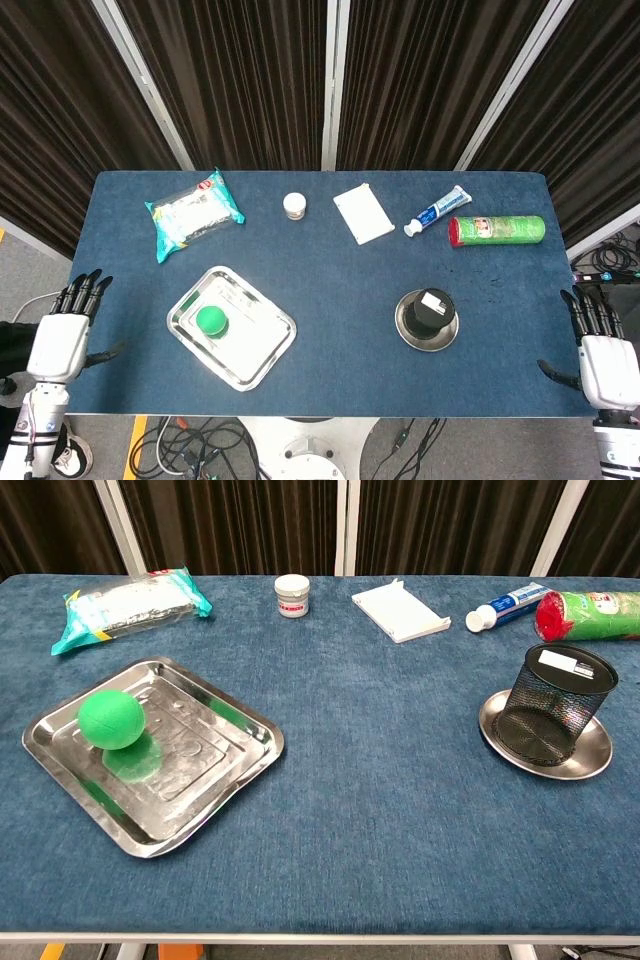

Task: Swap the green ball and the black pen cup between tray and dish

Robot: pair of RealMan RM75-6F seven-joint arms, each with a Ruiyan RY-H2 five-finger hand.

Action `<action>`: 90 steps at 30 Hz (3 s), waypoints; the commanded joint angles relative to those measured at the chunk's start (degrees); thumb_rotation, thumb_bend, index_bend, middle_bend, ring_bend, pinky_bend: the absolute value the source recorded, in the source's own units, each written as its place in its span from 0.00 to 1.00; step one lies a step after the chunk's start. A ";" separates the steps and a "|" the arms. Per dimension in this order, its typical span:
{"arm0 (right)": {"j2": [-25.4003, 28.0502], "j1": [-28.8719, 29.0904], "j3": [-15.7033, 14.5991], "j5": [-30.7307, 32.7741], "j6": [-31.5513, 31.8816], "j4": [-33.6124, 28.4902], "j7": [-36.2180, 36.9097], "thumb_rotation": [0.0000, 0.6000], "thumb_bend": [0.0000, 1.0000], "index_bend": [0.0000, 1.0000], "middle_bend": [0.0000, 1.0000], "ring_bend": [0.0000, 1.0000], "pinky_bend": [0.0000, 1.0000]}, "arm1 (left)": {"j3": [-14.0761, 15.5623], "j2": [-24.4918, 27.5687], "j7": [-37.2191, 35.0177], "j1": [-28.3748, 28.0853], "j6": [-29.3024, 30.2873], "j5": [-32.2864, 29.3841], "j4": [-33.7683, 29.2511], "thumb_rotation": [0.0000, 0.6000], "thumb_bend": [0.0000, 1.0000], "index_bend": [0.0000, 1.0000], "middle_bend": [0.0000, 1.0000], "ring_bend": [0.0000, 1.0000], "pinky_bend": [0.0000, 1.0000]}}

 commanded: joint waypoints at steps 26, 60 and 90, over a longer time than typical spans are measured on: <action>-1.79 22.29 5.52 17.37 -29.46 -8.40 -21.52 1.00 0.00 0.00 0.00 0.00 0.00 | 0.73 -1.37 -2.91 0.22 -2.06 1.22 3.84 1.00 0.09 0.08 0.02 0.00 0.13; -6.03 30.00 3.66 20.67 -27.47 -5.32 -21.94 1.00 0.09 0.40 0.43 0.35 0.56 | 0.81 -1.15 -4.99 0.67 -2.91 1.22 5.32 1.00 0.09 0.08 0.02 0.00 0.13; -27.94 60.01 12.30 41.77 -43.80 17.81 -29.46 1.00 0.08 0.35 0.37 0.34 0.52 | 0.89 -0.91 -6.20 1.06 -2.78 1.83 6.09 1.00 0.09 0.08 0.02 0.00 0.13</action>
